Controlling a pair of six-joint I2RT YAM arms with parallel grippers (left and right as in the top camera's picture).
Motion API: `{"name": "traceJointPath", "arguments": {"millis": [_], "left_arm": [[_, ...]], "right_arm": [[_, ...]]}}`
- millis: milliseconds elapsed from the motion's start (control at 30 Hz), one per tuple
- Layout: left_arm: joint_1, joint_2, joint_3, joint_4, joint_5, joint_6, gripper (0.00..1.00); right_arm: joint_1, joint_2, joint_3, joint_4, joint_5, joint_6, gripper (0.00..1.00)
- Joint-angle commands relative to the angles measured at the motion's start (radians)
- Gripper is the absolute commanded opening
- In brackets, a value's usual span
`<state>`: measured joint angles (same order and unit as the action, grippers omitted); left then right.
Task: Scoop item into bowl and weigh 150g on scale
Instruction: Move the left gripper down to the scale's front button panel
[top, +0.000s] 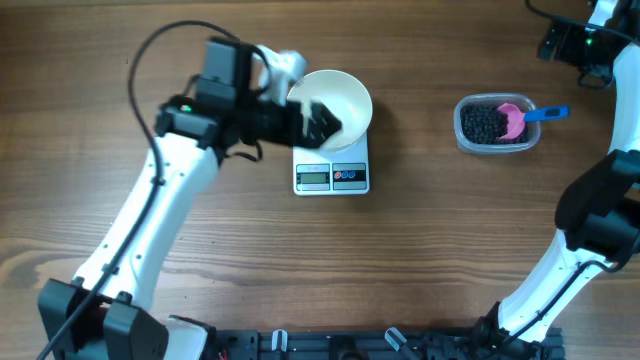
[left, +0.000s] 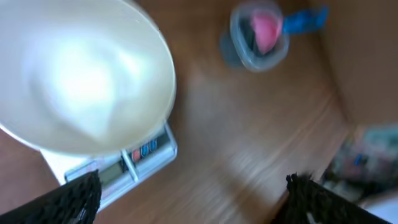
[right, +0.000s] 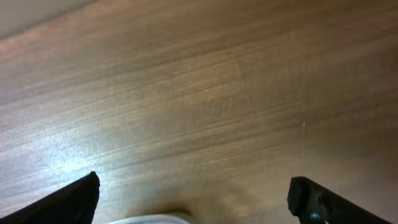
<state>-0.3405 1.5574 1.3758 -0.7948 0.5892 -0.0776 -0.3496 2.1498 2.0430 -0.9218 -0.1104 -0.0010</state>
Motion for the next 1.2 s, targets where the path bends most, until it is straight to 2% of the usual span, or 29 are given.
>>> {"name": "traceJointPath", "arguments": {"millis": [0, 133, 467, 667, 1167], "left_arm": [[-0.098, -0.002, 0.014, -0.066, -0.146, 0.155, 1.00], [-0.192, 0.011, 0.014, -0.083, -0.251, 0.161, 1.00], [-0.374, 0.202, 0.014, -0.067, -0.250, 0.188, 1.00], [-0.407, 0.277, 0.014, -0.065, -0.251, 0.285, 1.00], [-0.409, 0.361, 0.014, -0.067, -0.342, 0.337, 1.00]], "right_arm": [[0.005, 0.019, 0.019, 0.022, 0.010, 0.008, 1.00], [0.005, 0.019, 0.019, 0.023, 0.010, 0.008, 1.00], [0.005, 0.019, 0.019, 0.024, 0.010, 0.008, 1.00], [0.005, 0.019, 0.019, 0.024, 0.010, 0.008, 1.00], [0.005, 0.019, 0.019, 0.024, 0.010, 0.008, 1.00]]}}
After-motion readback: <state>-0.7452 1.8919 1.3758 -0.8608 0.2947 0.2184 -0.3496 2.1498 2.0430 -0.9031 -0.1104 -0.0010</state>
